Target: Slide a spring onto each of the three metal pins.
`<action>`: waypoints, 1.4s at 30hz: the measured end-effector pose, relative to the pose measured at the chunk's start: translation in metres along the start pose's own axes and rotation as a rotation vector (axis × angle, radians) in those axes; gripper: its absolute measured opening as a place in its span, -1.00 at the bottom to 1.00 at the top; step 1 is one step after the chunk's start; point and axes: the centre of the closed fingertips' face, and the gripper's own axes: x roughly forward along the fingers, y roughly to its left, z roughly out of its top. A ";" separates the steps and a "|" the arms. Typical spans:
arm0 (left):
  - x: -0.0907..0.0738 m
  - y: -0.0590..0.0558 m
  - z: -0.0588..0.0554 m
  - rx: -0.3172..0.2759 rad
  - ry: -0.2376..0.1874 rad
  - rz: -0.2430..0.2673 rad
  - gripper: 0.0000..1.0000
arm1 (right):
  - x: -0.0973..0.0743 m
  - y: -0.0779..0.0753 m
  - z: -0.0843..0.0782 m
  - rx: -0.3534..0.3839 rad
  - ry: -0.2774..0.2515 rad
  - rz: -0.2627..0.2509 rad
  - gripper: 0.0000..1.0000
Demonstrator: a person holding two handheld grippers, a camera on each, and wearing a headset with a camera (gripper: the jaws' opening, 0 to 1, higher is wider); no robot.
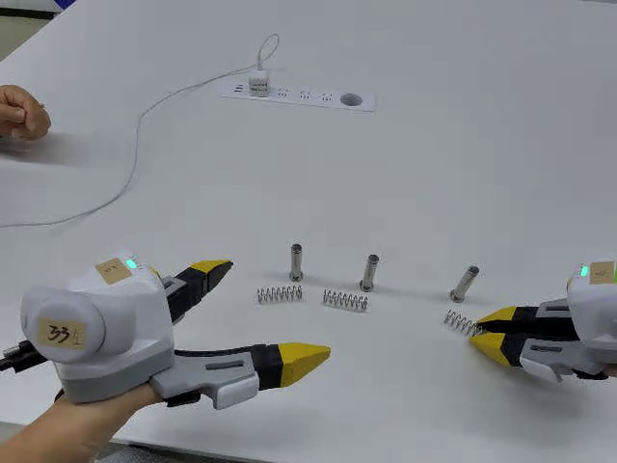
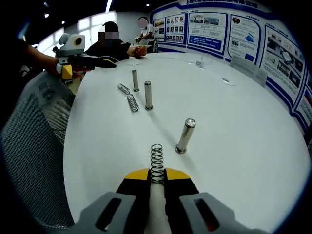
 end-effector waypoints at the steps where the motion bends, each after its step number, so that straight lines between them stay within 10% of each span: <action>1: 0.000 -0.001 0.000 0.004 0.002 -0.003 0.93 | -0.001 -0.001 -0.001 0.000 0.002 -0.005 -0.77; 12: 0.004 -0.010 -0.001 0.050 0.016 -0.033 0.89 | -0.020 0.004 0.007 0.017 -0.033 -0.036 -0.77; 24: 0.011 -0.036 0.004 0.165 0.031 -0.122 0.79 | -0.035 0.029 0.056 -0.071 -0.112 -0.022 -0.77; 35: 0.027 -0.063 0.033 0.226 0.003 -0.300 0.60 | -0.037 0.054 0.087 -0.221 -0.101 0.043 -0.77; 42: 0.037 -0.078 0.027 0.320 0.070 -0.375 0.41 | -0.037 0.076 0.104 -0.313 -0.100 0.082 -0.77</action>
